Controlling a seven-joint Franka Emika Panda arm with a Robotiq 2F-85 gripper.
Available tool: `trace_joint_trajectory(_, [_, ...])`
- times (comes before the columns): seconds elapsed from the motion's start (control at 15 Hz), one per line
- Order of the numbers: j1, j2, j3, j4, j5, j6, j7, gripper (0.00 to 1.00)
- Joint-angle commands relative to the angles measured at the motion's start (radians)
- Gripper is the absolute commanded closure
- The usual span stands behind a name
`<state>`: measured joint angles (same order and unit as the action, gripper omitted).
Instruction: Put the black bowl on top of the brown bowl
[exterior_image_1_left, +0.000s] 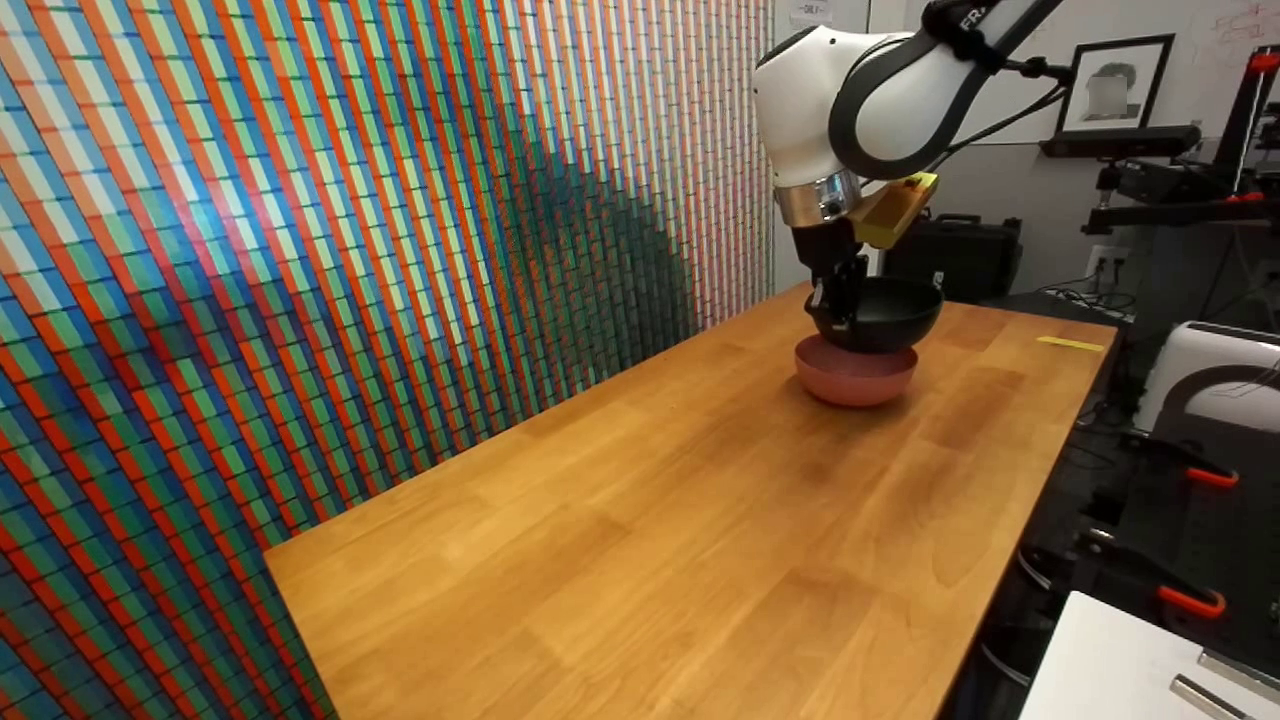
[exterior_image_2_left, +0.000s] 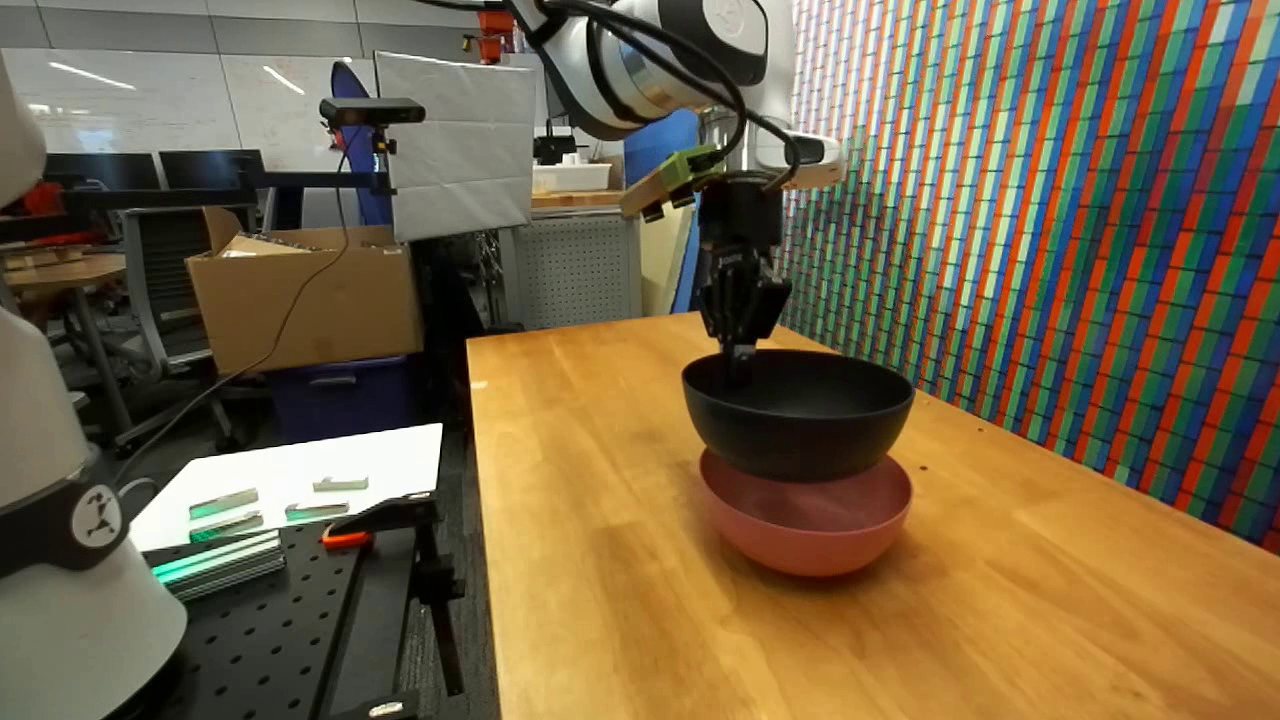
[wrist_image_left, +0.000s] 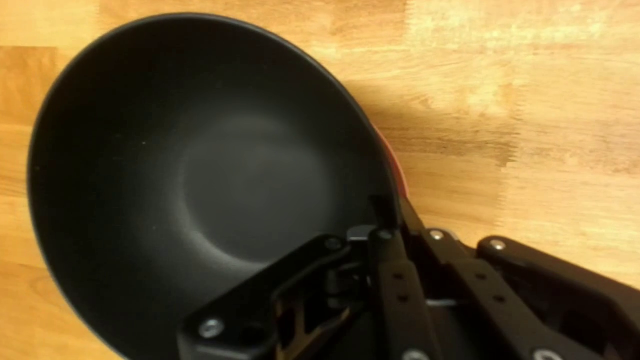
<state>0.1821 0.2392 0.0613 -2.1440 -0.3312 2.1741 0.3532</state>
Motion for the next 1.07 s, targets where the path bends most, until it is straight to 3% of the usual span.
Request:
trace_joint_trajectory(0.0, [-0.002, 0.032, -0.009, 0.025, -0.008, 0.038, 0.013, 0.99])
trace_joint_trajectory(0.27, [0.003, 0.057, -0.013, 0.038, -0.005, 0.059, 0.008, 0.99])
trace_joint_trajectory(0.33, [0.005, 0.059, -0.014, 0.038, -0.008, 0.064, 0.010, 0.70])
trace_joint_trajectory(0.47, [0.009, 0.057, -0.014, 0.037, -0.013, 0.058, 0.009, 0.64])
trace_joint_trajectory(1.0, [0.011, -0.017, 0.001, 0.038, 0.011, 0.026, -0.014, 0.02])
